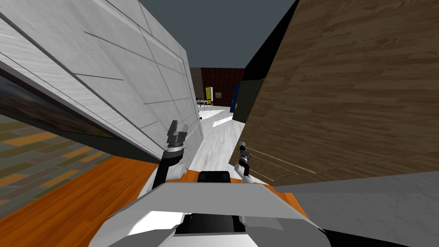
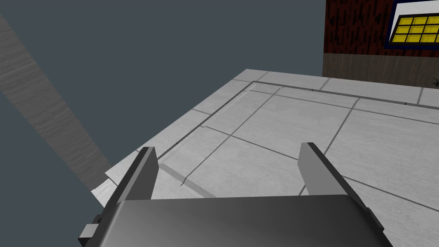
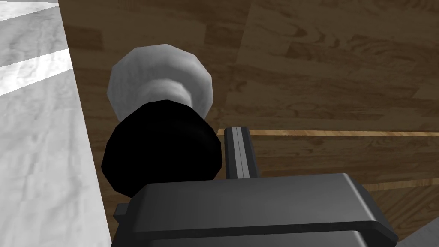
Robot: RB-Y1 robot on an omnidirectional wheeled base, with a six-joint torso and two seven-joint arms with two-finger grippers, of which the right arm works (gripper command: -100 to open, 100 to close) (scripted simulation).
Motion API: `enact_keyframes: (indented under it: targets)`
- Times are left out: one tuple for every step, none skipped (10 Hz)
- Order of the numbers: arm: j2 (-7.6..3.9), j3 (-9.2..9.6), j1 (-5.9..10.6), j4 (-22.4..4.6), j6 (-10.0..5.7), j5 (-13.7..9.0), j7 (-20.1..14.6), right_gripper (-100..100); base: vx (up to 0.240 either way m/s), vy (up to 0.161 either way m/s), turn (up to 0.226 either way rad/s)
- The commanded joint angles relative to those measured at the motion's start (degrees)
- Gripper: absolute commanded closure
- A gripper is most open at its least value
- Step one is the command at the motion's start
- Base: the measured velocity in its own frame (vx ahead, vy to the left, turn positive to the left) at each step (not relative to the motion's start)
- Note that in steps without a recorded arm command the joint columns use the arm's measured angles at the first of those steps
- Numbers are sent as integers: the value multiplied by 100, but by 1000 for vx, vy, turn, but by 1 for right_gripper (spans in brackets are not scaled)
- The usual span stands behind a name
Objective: Push the door open
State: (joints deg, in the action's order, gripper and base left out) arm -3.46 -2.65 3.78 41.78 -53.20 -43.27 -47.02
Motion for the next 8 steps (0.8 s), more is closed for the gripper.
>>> enact_keyframes:
  targets:
    - [127, 149, 131, -87, -66, -87, -286, -100, -58, -5, 66]
    - [149, 181, 133, -76, -73, -176, -480, -100, -71, -9, 65]
    - [149, 181, 133, -76, -73, -176, -526, -100, -53, 5, 33]
    - [169, 206, 134, -68, -79, -246, -679, -100, -41, 5, 5]
    - [169, 206, 134, -68, -79, -246, -679, -100, -29, 13, 21]
    - [169, 206, 134, -68, -79, -246, -679, -100, -11, 8, 3]
    - [169, 206, 134, -68, -79, -246, -679, -100, 1, -1, -25]
    - [203, 248, 136, -54, -90, -365, -940, -100, -19, -1, 51]
